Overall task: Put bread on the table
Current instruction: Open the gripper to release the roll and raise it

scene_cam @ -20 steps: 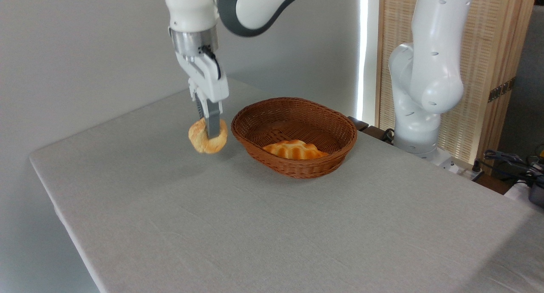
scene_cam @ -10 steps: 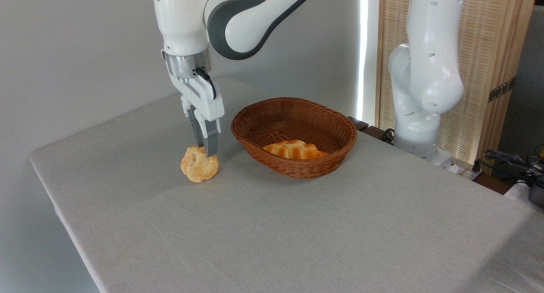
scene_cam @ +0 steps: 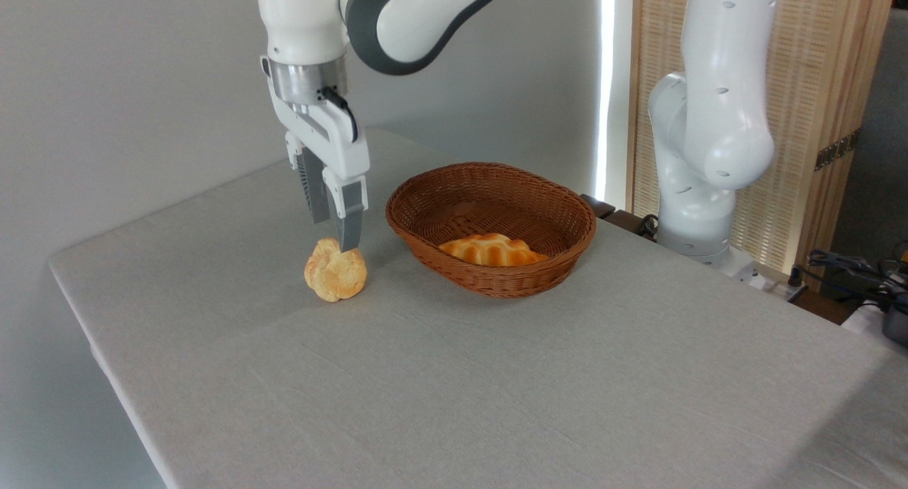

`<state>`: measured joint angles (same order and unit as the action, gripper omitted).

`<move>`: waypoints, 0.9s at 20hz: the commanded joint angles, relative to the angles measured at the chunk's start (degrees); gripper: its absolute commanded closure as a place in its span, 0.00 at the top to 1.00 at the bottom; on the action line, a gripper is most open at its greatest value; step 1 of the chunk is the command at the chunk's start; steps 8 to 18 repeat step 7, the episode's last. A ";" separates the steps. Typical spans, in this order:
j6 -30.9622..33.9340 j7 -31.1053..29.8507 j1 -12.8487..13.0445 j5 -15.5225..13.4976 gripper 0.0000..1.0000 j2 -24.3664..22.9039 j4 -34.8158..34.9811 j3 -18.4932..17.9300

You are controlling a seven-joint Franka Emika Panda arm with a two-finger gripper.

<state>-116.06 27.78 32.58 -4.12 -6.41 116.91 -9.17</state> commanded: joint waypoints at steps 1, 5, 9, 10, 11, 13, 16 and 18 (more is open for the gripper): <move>6.01 -1.23 -2.51 1.30 1.00 -2.56 -1.59 -0.23; 7.69 -1.15 -5.86 1.39 1.00 -2.91 -3.35 -0.23; 8.13 -0.97 -6.47 1.39 1.00 -2.91 -3.44 -0.23; 8.13 -0.97 -6.47 1.39 1.00 -2.91 -3.44 -0.23; 8.13 -0.97 -6.47 1.39 1.00 -2.91 -3.44 -0.23; 8.13 -0.97 -6.47 1.39 1.00 -2.91 -3.44 -0.23; 8.13 -0.97 -6.47 1.39 1.00 -2.91 -3.44 -0.23; 8.13 -0.97 -6.47 1.39 1.00 -2.91 -3.44 -0.23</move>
